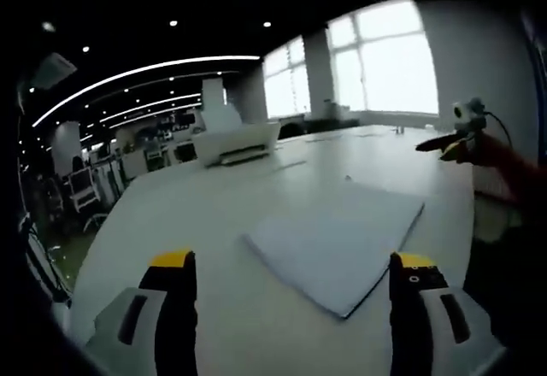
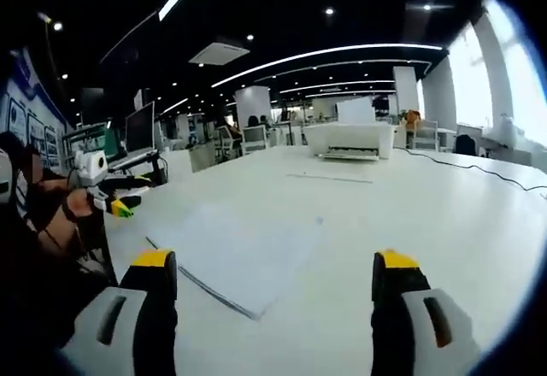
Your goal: Organize the stack of printing papers by aligning and flattening the scattered papers on the table
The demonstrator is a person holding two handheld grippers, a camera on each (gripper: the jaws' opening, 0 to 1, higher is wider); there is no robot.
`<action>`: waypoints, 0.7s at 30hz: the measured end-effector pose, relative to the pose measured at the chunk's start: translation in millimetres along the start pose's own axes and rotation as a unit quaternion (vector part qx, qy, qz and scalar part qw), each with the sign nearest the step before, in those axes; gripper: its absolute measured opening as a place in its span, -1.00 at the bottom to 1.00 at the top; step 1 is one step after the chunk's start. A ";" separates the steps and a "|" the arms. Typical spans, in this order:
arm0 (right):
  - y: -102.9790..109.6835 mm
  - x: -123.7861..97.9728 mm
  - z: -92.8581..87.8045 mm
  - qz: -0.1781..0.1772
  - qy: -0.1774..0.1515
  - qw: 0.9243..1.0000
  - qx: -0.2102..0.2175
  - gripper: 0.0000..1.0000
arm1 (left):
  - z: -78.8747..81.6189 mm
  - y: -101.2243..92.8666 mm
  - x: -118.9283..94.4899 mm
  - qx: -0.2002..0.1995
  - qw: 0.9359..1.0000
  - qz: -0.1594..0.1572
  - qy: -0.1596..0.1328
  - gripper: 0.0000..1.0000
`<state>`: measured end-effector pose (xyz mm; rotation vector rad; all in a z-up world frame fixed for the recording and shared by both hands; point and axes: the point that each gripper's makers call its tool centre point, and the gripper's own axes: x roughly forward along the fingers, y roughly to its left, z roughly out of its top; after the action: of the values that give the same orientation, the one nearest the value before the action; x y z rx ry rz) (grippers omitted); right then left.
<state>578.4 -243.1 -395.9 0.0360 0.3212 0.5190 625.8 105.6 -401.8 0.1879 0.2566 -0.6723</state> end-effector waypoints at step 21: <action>0.0 -33.7 6.1 -0.013 0.005 1.000 -0.010 0.80 | -5.7 -19.0 -36.2 -0.001 1.000 0.000 0.010 0.92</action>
<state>552.7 -259.4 -380.2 0.0104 0.3263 0.4976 585.5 113.8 -398.3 0.1934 0.2771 -0.6710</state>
